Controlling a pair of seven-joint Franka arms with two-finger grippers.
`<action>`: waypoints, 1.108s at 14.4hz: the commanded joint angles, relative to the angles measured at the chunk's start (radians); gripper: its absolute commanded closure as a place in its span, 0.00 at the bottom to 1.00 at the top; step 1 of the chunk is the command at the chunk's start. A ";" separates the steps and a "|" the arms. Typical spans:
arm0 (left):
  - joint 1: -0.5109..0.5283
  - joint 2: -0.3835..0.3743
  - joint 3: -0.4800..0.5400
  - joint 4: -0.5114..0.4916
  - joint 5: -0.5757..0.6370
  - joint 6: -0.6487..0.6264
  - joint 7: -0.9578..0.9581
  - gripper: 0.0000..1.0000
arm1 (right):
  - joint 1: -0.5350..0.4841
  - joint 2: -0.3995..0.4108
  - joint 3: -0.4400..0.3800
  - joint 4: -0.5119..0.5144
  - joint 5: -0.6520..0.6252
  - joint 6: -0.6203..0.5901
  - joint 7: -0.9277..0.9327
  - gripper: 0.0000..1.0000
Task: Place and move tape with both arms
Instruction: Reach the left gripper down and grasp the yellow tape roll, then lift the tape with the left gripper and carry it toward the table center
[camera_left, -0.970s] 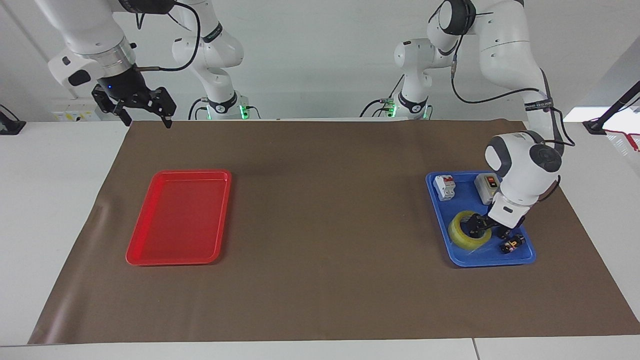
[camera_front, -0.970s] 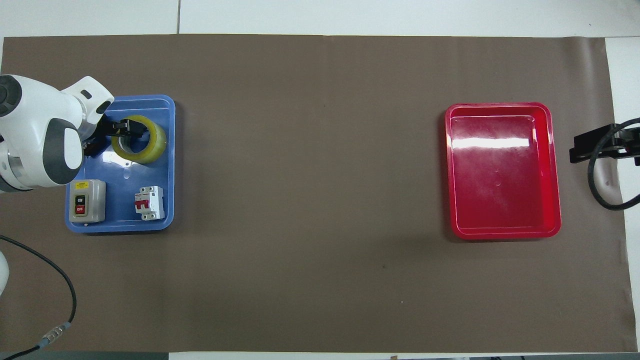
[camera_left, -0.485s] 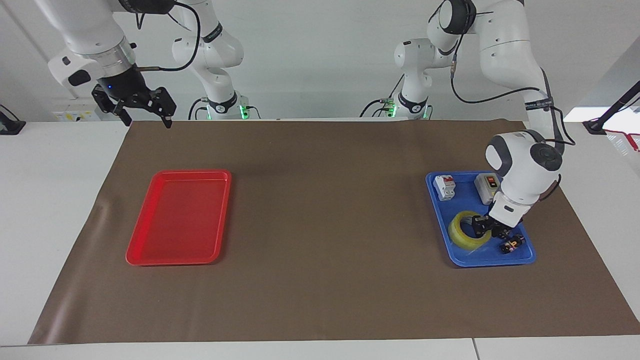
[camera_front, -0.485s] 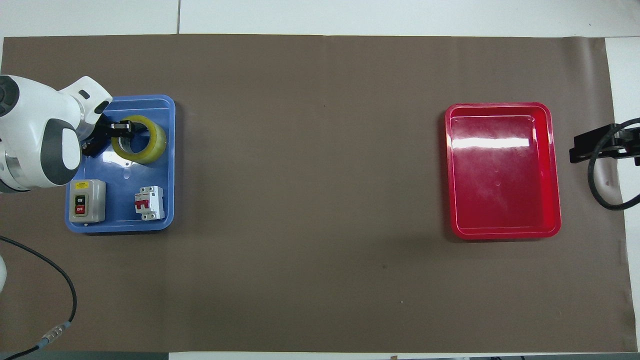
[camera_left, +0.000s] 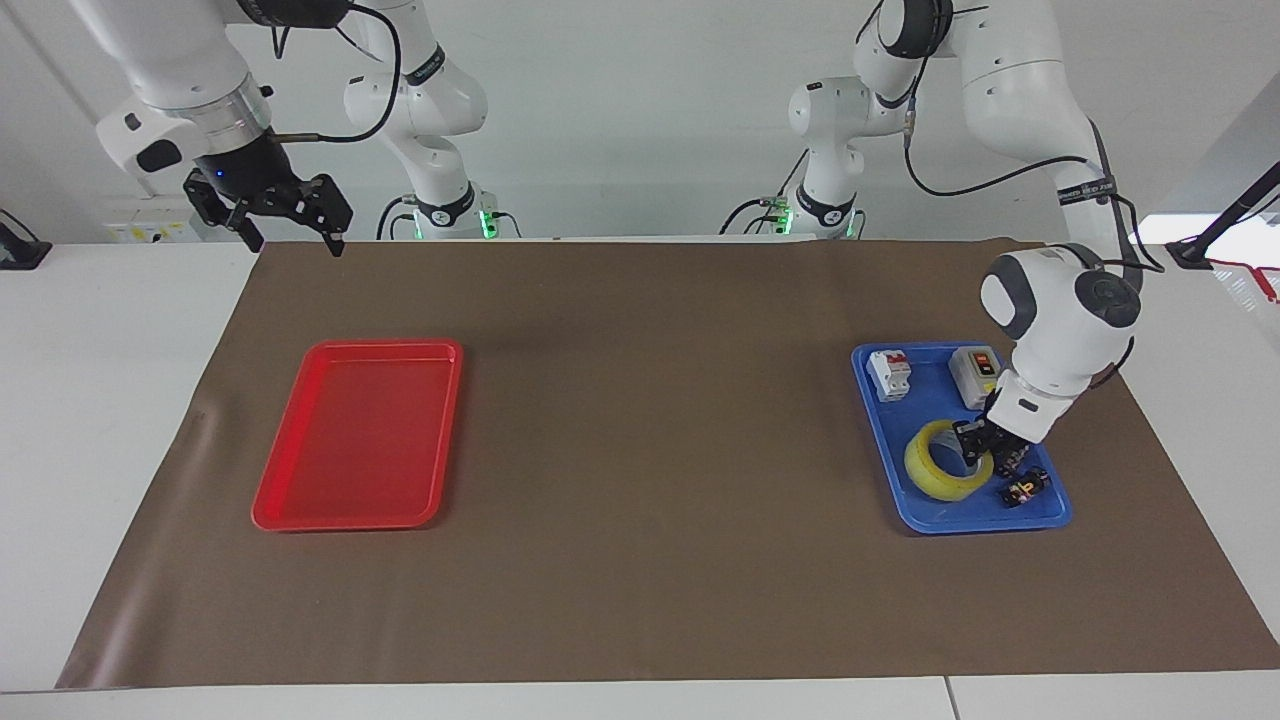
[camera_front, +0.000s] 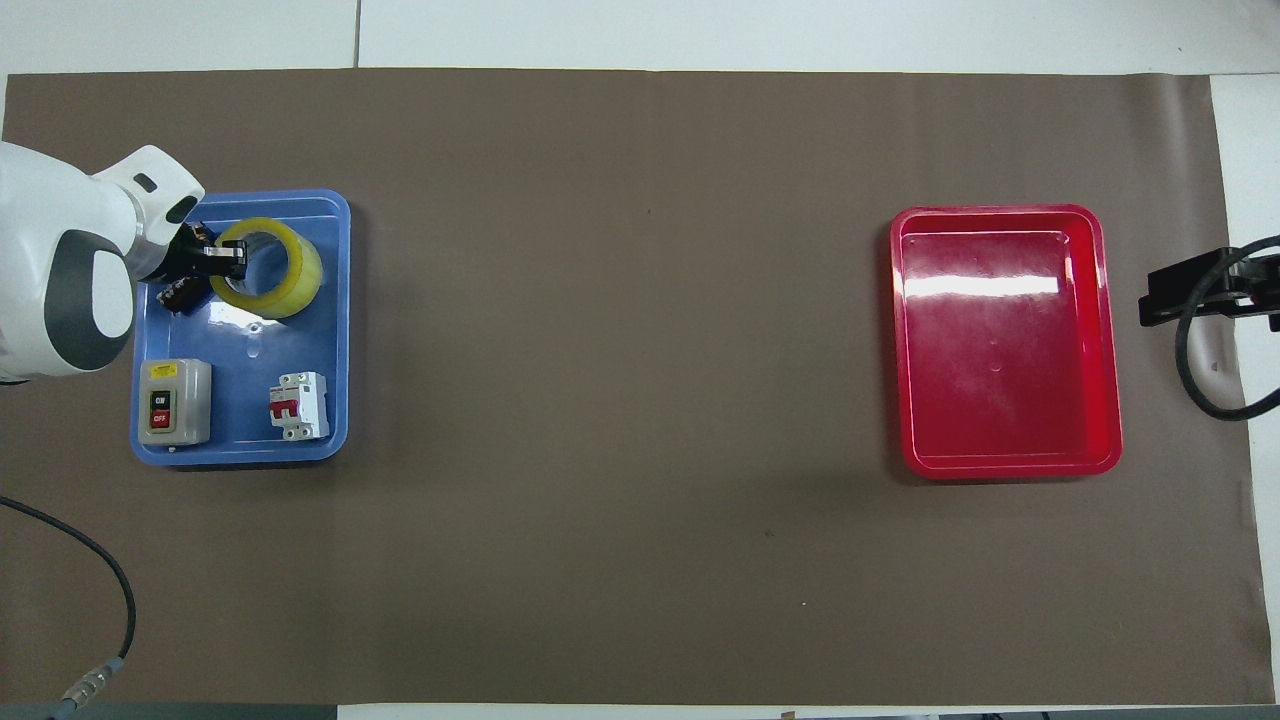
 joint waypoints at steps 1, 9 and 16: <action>-0.025 -0.071 -0.007 0.035 -0.013 -0.106 -0.053 1.00 | -0.003 -0.015 0.002 -0.014 -0.004 -0.009 -0.017 0.00; -0.405 -0.067 -0.005 0.033 -0.007 -0.065 -0.599 1.00 | -0.003 -0.015 0.002 -0.014 -0.004 -0.009 -0.017 0.00; -0.690 0.067 -0.005 0.064 0.103 0.004 -0.966 1.00 | -0.003 -0.015 0.002 -0.014 -0.004 -0.011 -0.017 0.00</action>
